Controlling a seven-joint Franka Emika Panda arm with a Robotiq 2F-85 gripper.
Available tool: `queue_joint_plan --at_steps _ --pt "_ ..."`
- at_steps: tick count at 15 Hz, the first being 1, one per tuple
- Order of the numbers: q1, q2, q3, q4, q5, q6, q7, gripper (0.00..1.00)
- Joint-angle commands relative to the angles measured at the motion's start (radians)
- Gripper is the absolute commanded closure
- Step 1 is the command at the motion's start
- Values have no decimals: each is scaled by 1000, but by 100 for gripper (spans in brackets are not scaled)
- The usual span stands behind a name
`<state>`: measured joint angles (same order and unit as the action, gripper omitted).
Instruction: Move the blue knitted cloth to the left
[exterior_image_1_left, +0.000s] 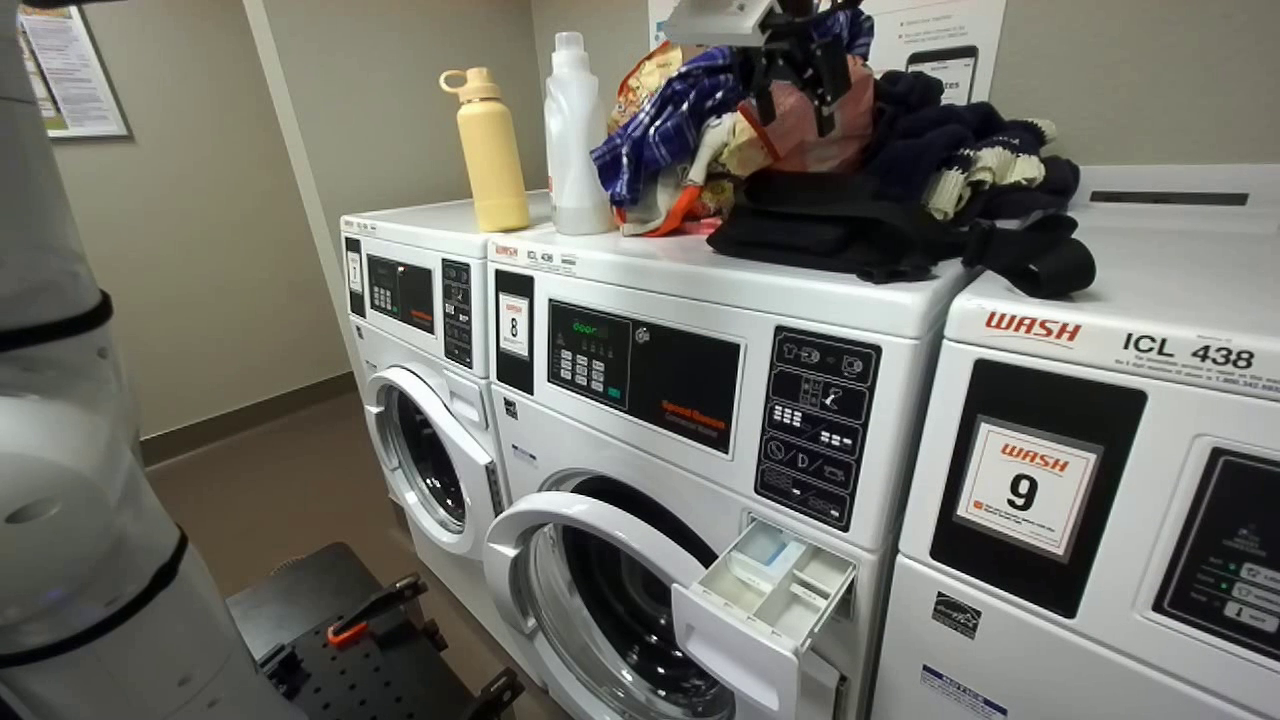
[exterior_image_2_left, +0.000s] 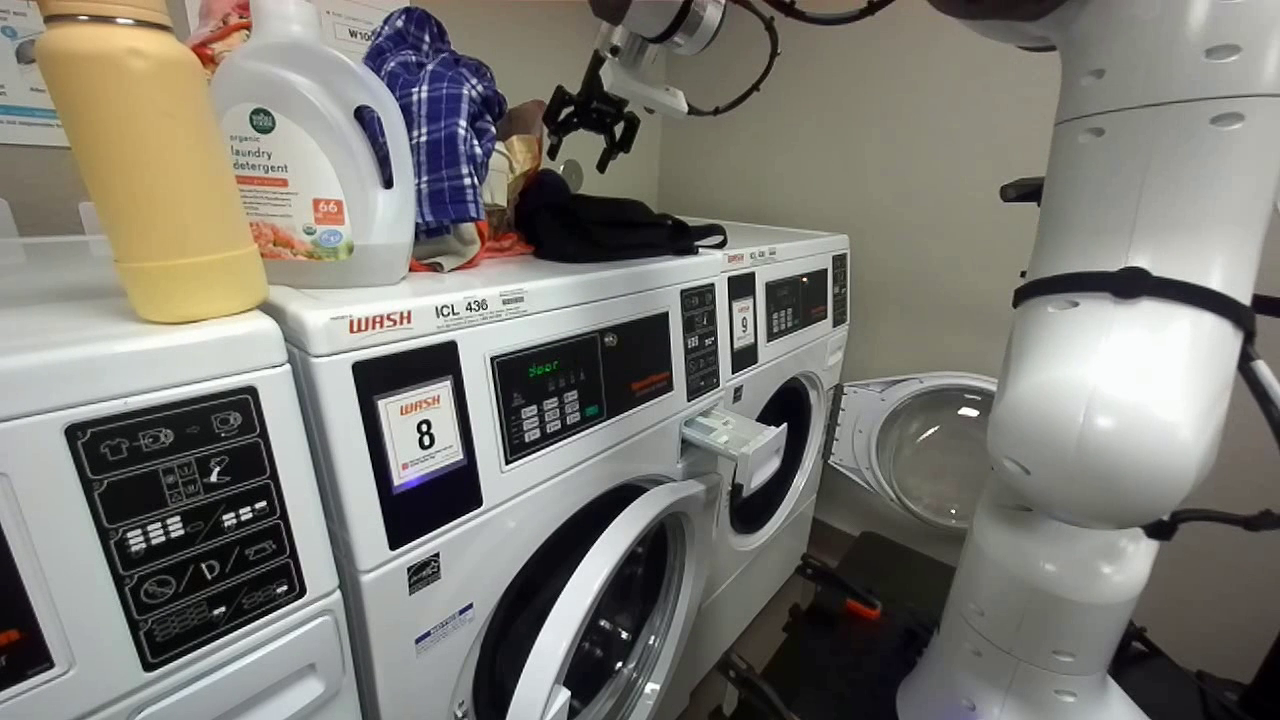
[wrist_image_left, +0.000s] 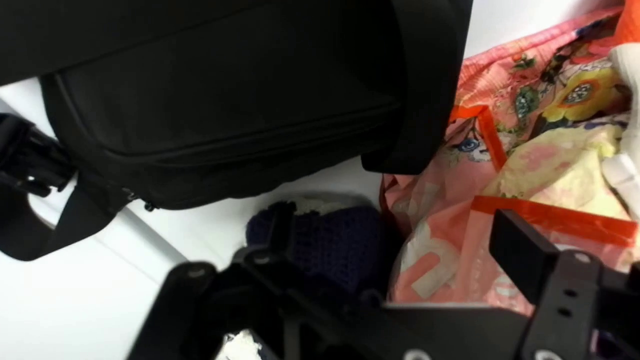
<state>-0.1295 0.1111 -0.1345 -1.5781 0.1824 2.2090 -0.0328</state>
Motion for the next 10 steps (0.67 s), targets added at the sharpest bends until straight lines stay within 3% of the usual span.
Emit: queue_joint_plan --at_steps 1,3,10 --pt "-12 75 2 67 4 44 47 15" --pt "-18 118 3 106 3 51 69 0" --pt "-35 269 7 295 -3 25 123 0"
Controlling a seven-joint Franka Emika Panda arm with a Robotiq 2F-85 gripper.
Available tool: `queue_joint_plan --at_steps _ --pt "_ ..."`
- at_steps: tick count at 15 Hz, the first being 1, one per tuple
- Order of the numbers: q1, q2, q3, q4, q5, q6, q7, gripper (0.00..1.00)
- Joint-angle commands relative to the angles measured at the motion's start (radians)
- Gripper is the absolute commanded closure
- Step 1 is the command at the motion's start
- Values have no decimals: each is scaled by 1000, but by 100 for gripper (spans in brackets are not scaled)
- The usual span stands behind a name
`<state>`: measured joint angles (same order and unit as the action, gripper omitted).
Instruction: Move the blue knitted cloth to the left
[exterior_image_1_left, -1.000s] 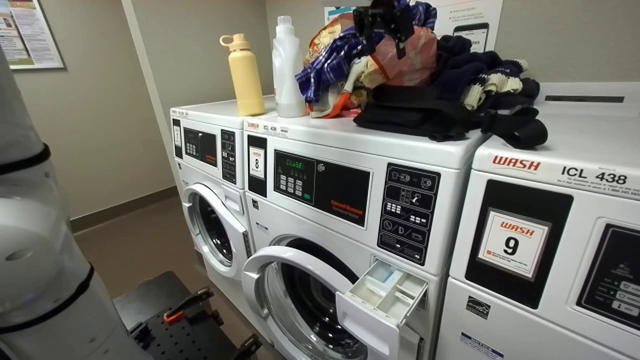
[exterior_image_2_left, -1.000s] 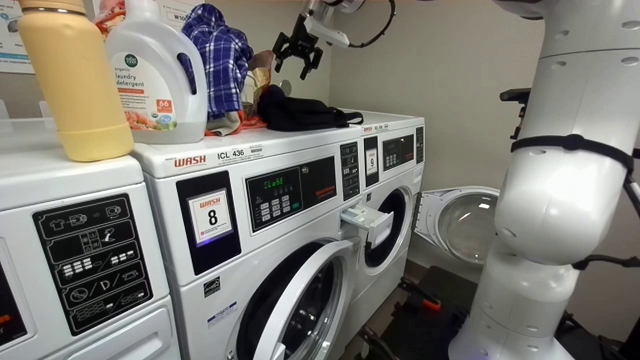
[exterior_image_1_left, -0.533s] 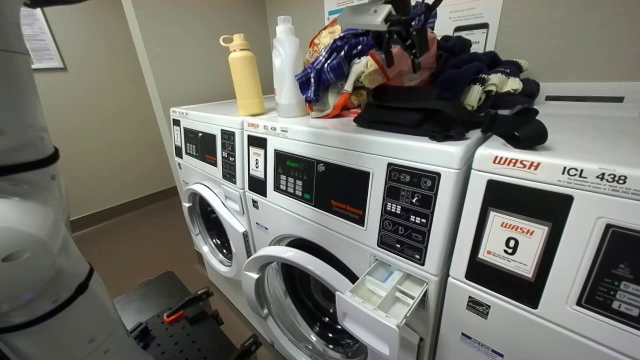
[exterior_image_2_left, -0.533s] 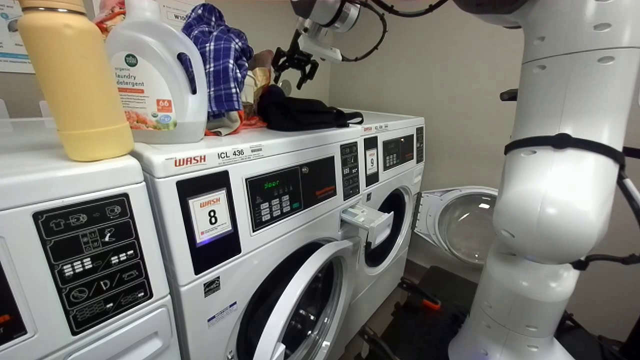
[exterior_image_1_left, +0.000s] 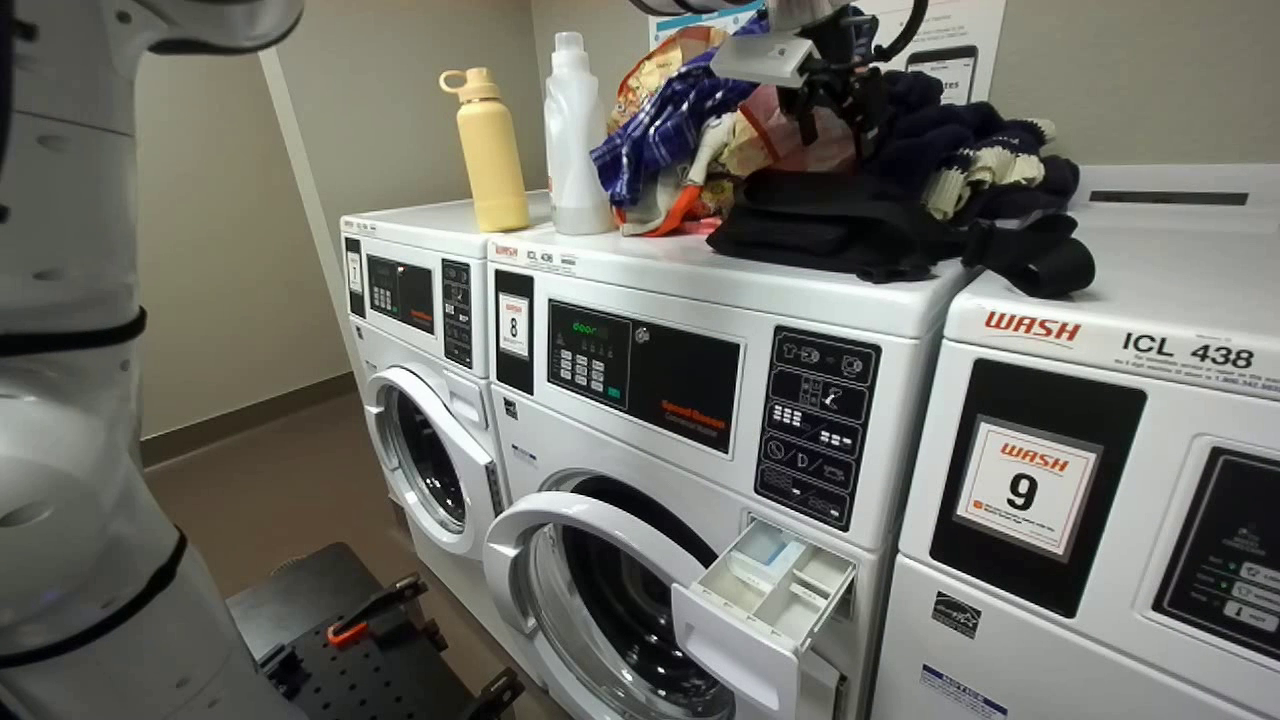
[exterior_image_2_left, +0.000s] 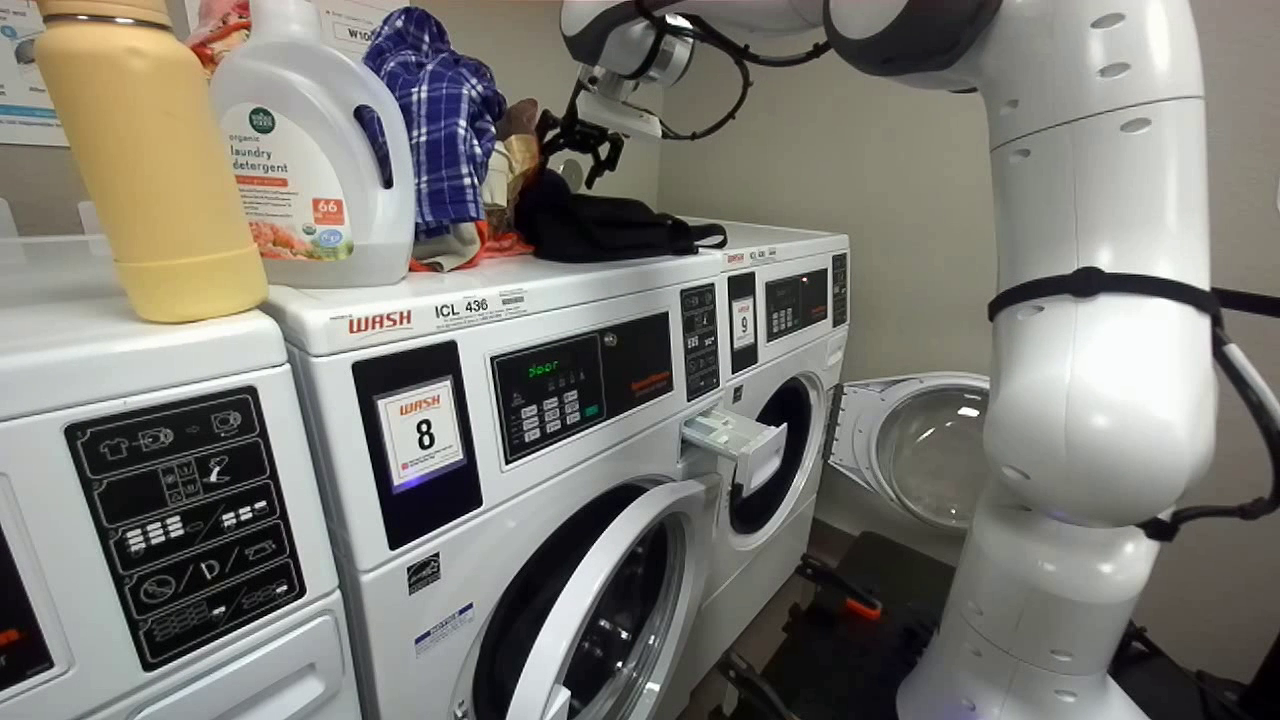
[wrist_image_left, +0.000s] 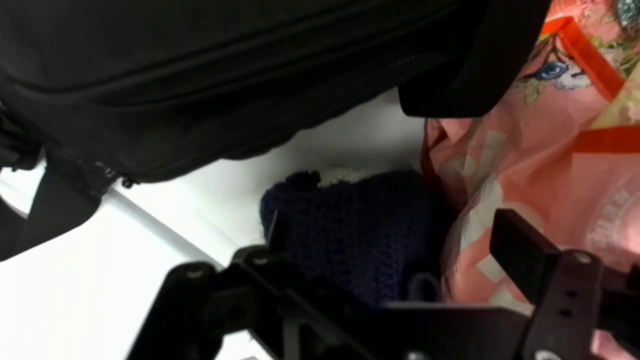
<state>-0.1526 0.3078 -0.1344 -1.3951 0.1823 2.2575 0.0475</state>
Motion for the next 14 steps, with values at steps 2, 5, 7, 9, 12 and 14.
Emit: queue_joint_plan --at_steps 2,5,7,9,12,14 --pt "-14 112 8 163 -7 -29 55 0" --pt "-19 173 11 229 -9 -40 71 0" --pt "-22 207 12 259 -11 -46 77 0" --pt "-28 236 14 283 -9 -50 79 0" --pt "-20 263 -5 296 3 -47 78 1" --pt "-25 271 -6 297 5 -43 80 25"
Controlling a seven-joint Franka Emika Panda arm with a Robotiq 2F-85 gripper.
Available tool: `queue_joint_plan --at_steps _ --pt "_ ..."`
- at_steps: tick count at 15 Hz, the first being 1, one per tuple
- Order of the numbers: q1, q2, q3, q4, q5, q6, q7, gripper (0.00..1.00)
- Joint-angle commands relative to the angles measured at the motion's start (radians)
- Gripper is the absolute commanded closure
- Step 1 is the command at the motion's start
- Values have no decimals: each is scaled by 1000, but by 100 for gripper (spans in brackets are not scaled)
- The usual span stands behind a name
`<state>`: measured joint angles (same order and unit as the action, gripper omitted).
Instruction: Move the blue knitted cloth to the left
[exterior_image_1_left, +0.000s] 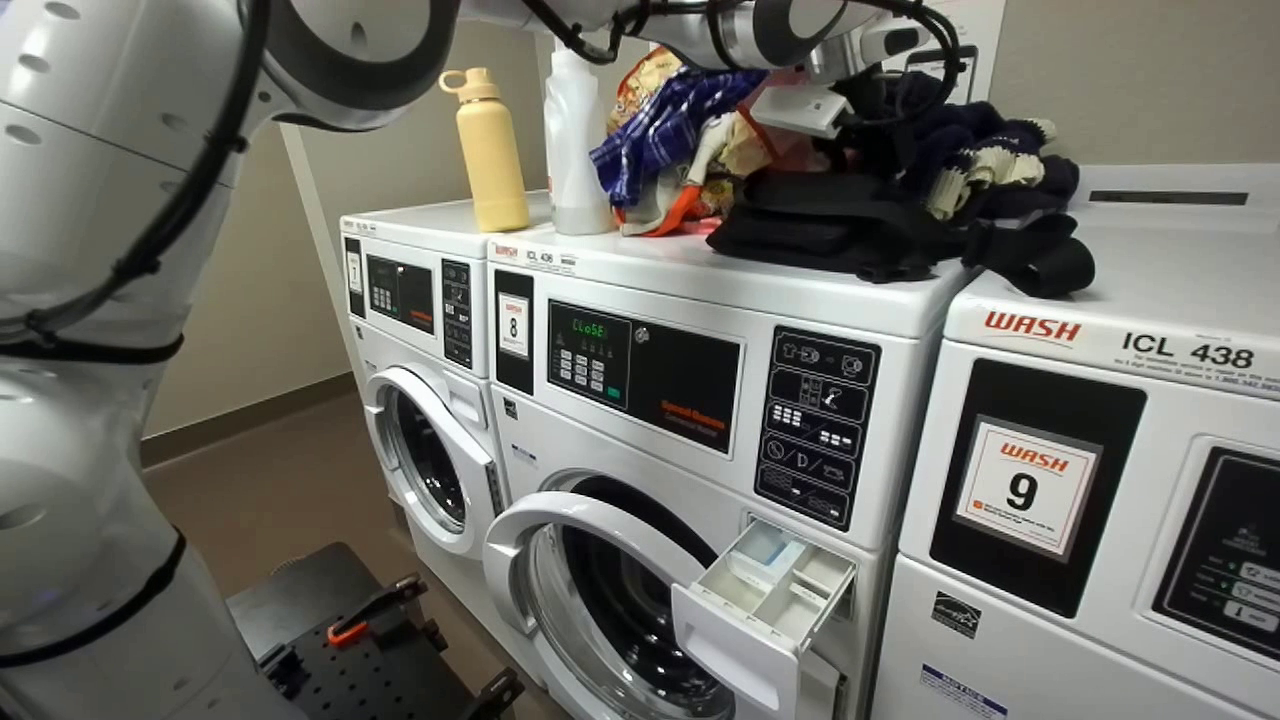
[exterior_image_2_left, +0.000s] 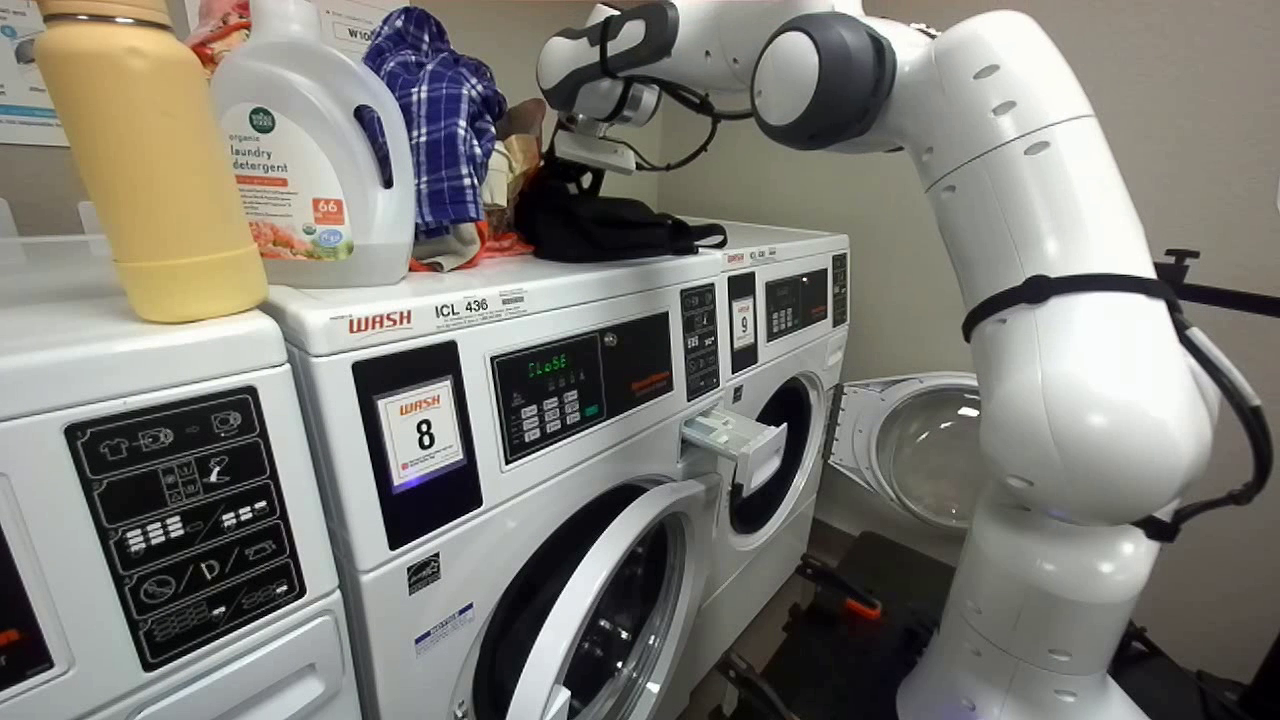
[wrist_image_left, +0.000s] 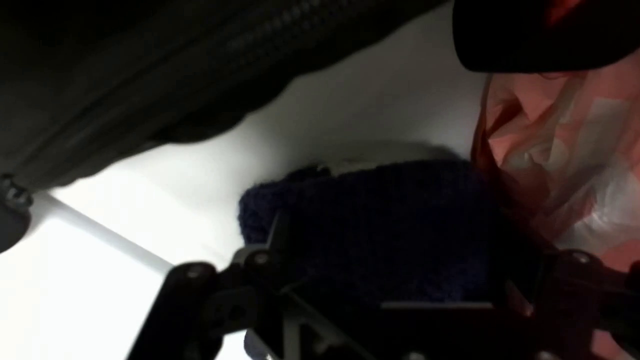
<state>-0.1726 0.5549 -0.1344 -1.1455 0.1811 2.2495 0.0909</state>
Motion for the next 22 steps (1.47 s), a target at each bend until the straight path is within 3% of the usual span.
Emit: queue_joint_plan --at_steps 1,10,22 --pt "-7 26 -5 47 8 -32 39 29" --pt "-11 1 0 16 10 -18 62 97" --pt "-14 -176 -3 -80 113 26 143 98"
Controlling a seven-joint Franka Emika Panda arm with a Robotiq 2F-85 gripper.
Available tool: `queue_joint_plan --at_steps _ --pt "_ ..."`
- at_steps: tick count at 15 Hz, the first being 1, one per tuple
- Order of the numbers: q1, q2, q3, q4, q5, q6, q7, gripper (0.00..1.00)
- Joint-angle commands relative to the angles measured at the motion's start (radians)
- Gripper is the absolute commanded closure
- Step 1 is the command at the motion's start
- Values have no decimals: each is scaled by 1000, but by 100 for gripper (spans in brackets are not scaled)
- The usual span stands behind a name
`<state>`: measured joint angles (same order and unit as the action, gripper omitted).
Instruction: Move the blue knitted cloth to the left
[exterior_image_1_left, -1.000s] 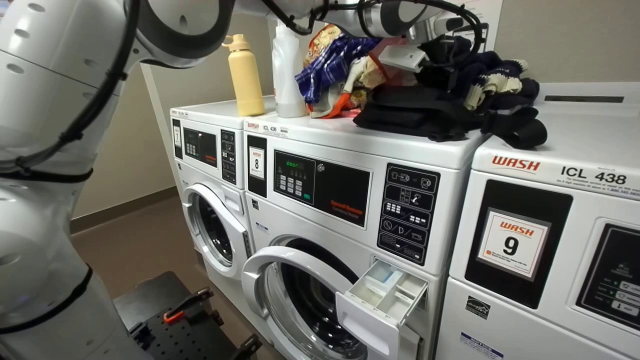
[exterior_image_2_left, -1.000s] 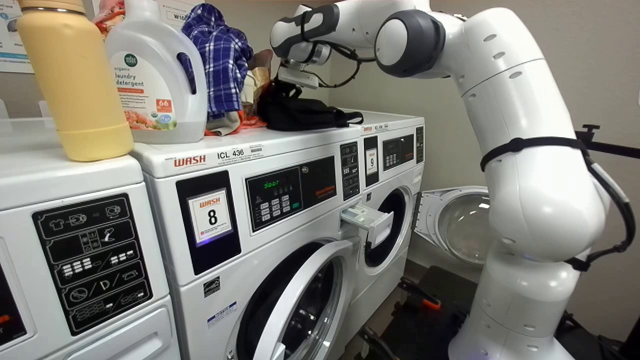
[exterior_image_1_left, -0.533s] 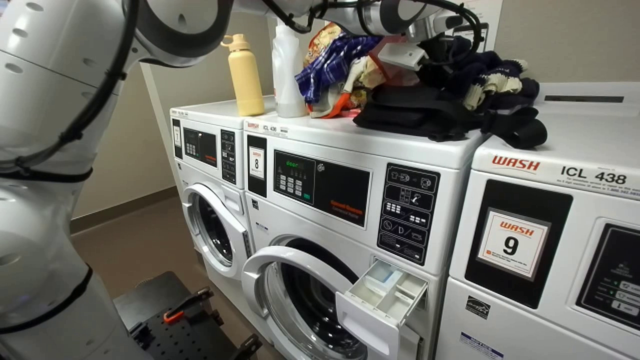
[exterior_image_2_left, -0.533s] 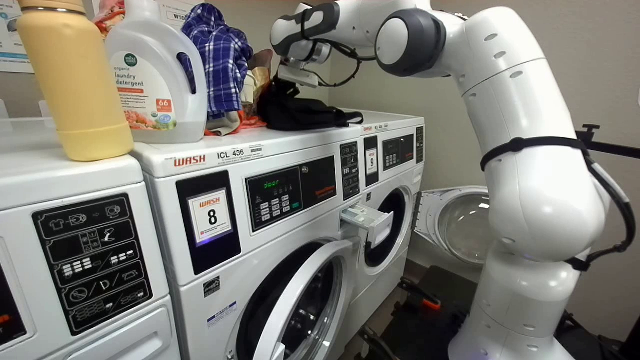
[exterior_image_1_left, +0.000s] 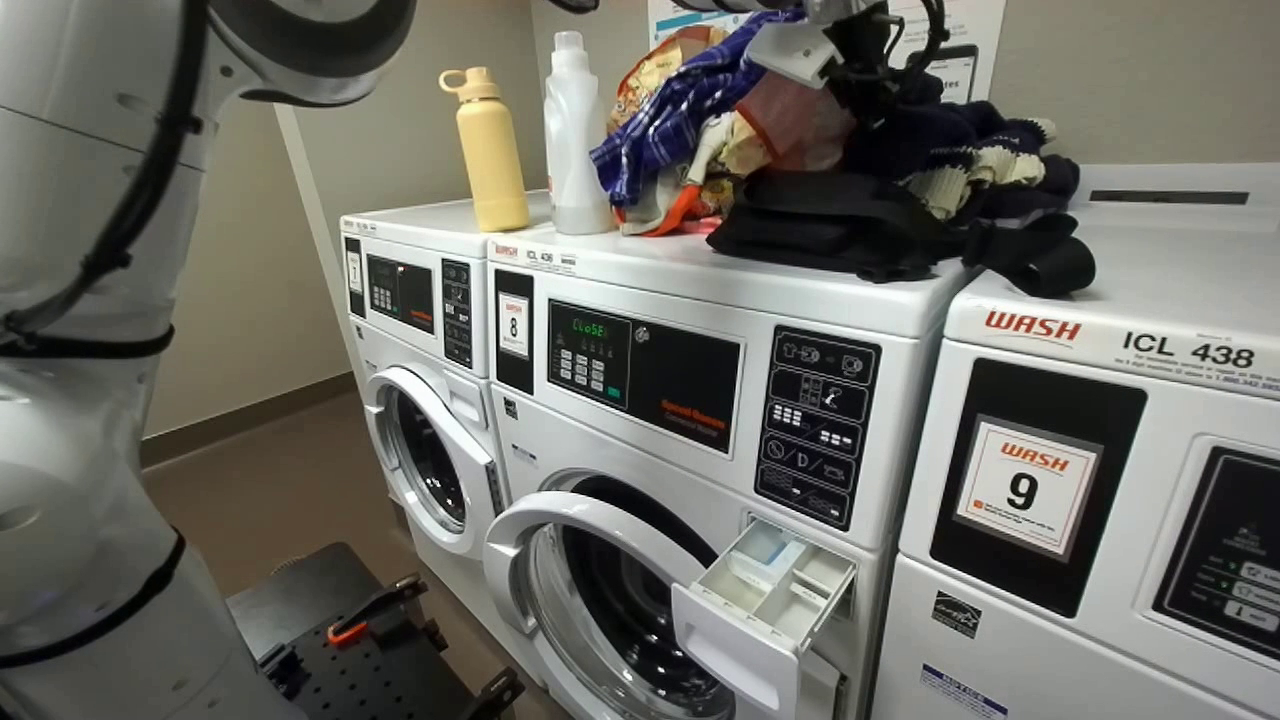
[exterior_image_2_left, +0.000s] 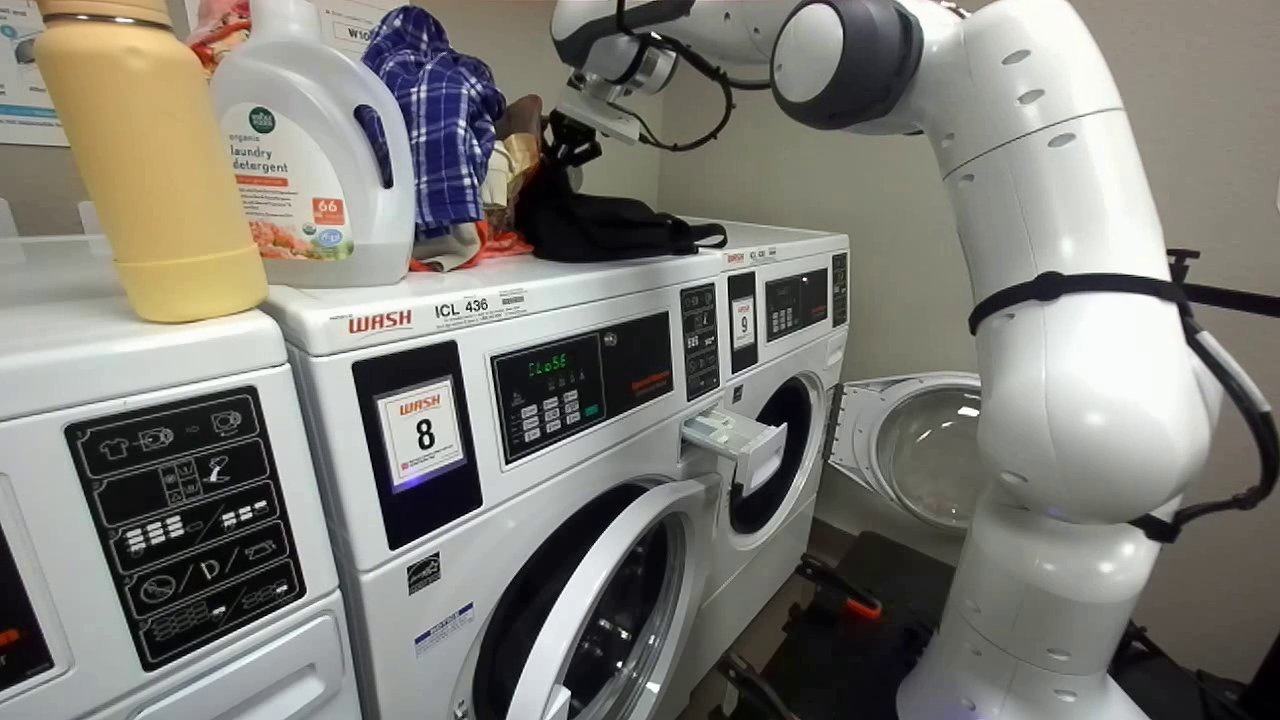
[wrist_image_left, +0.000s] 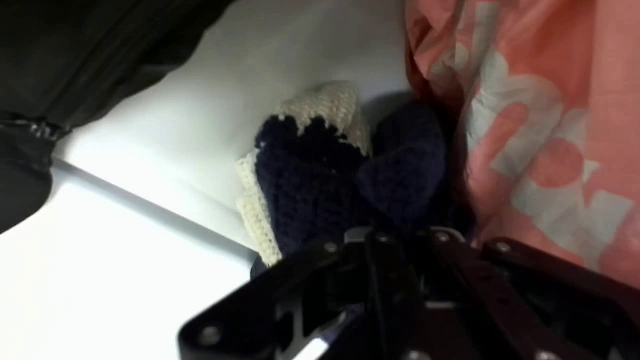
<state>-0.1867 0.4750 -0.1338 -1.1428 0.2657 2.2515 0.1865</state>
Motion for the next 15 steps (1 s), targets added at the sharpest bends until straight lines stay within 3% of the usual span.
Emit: queue_joint_plan --at_steps 1,9,15 --pt "1 -122 -7 -96 31 36 70 98" --pt "41 -269 -49 -125 -48 183 323 98" --pt "114 -307 -52 -38 -270 239 555 98"
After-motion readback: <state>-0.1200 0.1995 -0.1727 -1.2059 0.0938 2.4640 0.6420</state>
